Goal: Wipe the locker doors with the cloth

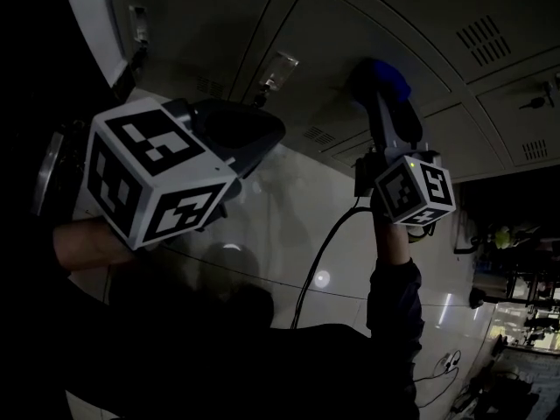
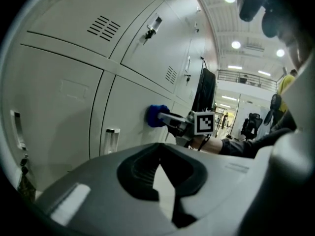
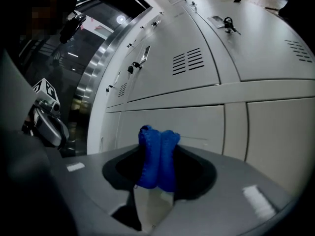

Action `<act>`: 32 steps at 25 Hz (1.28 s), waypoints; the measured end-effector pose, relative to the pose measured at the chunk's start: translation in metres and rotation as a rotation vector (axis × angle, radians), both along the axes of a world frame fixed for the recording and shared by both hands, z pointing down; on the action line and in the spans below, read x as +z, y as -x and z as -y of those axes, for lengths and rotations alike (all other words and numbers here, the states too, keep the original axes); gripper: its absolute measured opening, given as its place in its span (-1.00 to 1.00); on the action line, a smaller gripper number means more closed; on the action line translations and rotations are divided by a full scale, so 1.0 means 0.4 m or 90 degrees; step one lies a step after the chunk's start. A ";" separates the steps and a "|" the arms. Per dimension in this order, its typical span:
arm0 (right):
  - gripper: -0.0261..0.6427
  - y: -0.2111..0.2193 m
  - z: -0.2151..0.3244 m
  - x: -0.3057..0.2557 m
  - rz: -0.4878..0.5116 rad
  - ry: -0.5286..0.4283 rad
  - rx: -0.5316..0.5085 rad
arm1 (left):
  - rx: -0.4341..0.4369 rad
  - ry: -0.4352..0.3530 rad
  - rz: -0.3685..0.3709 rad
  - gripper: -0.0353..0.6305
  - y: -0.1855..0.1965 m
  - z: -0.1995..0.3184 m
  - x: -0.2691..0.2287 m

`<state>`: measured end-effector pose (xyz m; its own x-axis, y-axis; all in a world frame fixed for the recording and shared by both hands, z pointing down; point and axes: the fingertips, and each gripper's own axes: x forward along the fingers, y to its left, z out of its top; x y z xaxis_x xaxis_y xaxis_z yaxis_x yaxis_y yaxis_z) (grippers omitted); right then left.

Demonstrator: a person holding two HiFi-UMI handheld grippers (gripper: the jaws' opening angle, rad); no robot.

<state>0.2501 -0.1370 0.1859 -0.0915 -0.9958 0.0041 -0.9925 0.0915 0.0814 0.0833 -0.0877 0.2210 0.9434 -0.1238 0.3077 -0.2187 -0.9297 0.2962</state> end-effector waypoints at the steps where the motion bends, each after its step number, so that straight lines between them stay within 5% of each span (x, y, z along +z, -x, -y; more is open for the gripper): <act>1: -0.42 -0.017 -0.010 0.000 -0.001 0.000 0.007 | 0.001 0.001 0.001 -0.89 -0.005 -0.001 0.001; 16: -0.40 -0.205 -0.123 0.010 -0.011 0.011 0.096 | 0.004 0.016 0.016 -0.89 -0.006 -0.007 0.027; 23: -0.42 -0.108 -0.128 0.015 0.016 0.006 0.063 | 0.002 0.022 0.013 -0.89 0.011 -0.010 0.019; 32: -0.43 0.182 0.018 0.074 -0.001 0.019 -0.070 | -0.008 0.029 0.009 -0.89 0.052 -0.012 0.009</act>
<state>0.1772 -0.1441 0.2155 -0.1998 -0.9793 0.0336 -0.9763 0.2019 0.0781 0.0625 -0.0829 0.2247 0.9375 -0.1204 0.3265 -0.2340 -0.9125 0.3355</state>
